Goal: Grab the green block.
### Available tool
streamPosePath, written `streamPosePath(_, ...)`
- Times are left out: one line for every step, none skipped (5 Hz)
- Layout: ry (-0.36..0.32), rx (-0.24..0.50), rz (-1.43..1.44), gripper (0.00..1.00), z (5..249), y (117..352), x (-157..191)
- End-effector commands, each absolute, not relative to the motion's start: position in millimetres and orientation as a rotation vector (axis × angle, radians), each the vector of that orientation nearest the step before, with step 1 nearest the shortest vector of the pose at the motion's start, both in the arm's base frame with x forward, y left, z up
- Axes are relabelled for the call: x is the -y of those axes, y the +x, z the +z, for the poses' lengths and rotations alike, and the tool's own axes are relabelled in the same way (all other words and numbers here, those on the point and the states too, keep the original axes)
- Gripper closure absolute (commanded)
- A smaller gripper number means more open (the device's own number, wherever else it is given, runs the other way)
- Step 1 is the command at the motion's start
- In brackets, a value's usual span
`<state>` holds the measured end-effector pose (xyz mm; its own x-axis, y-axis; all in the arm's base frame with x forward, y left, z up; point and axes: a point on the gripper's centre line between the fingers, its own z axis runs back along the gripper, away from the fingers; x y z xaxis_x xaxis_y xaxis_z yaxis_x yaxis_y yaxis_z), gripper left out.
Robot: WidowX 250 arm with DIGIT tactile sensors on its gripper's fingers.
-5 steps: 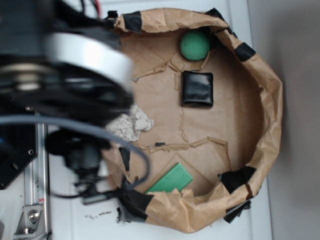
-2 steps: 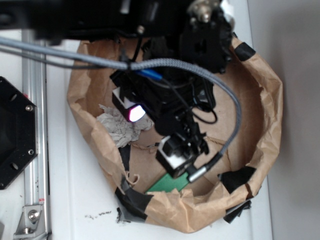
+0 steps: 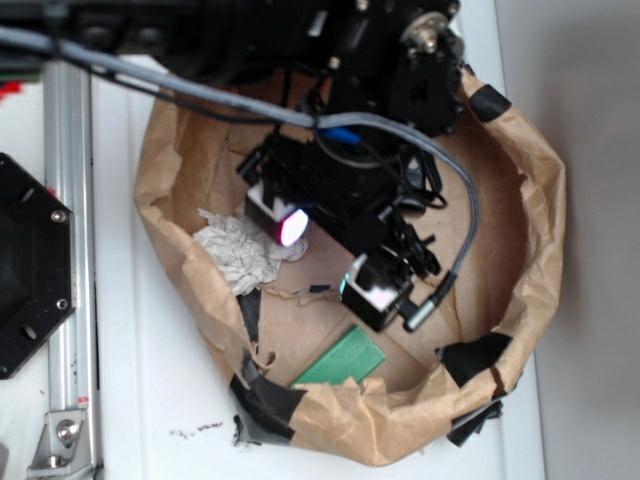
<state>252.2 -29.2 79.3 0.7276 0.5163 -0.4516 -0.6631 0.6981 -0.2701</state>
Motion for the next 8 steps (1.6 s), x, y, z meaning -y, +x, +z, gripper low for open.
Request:
streamPosePath(-0.4, -0.398, 0.689, 0.0, 71, 256, 77)
streamPosePath(-0.371, -0.395, 0.675, 0.0, 53, 258, 103)
streamPosePath(-0.322, -0.373, 0.665, 0.0, 39, 258, 120)
streamPosePath(-0.285, -0.333, 0.654, 0.0, 25, 268, 112)
streamPosePath(-0.197, -0.252, 0.61, 0.0, 5, 275, 105)
streamPosePath(-0.128, -0.182, 0.551, 0.76, -4, 280, 102)
streamPosePath(-0.134, -0.143, 0.539, 1.0, 13, 282, 92)
streamPosePath(-0.121, -0.046, 0.475, 1.0, 37, 279, 67)
